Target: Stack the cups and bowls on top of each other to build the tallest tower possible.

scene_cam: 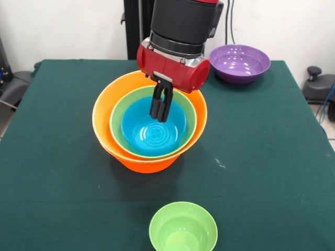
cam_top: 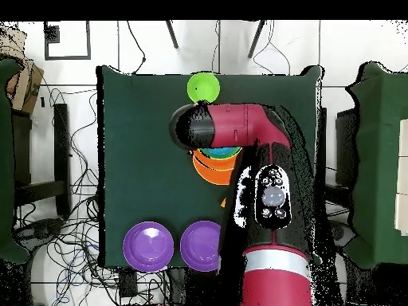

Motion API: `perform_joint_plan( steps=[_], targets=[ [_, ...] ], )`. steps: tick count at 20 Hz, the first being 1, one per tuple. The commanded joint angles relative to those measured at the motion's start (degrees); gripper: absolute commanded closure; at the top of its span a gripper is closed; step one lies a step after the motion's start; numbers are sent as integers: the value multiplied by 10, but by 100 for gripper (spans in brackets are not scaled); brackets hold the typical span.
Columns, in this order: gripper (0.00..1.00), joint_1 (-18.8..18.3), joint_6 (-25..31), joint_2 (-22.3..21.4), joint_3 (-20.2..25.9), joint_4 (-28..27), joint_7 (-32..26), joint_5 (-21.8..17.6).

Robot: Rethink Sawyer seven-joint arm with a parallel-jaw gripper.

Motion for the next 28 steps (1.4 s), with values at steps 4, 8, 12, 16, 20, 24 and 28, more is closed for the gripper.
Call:
perform_joint_plan(
  steps=[4,8,12,16,20,24,28],
  targets=[
    [100,-15,-41,30,49,69,-106,-63],
    [100,-18,-56,36,51,76,-103,-67],
    [100,-23,-60,36,54,82,-109,-71],
    [100,-26,-74,48,57,84,-102,-79],
    [100,-37,-84,59,67,81,-109,-82],
    [100,-41,-102,69,68,86,-102,-90],
    [100,-35,-116,86,61,78,-84,-95]
  ],
)
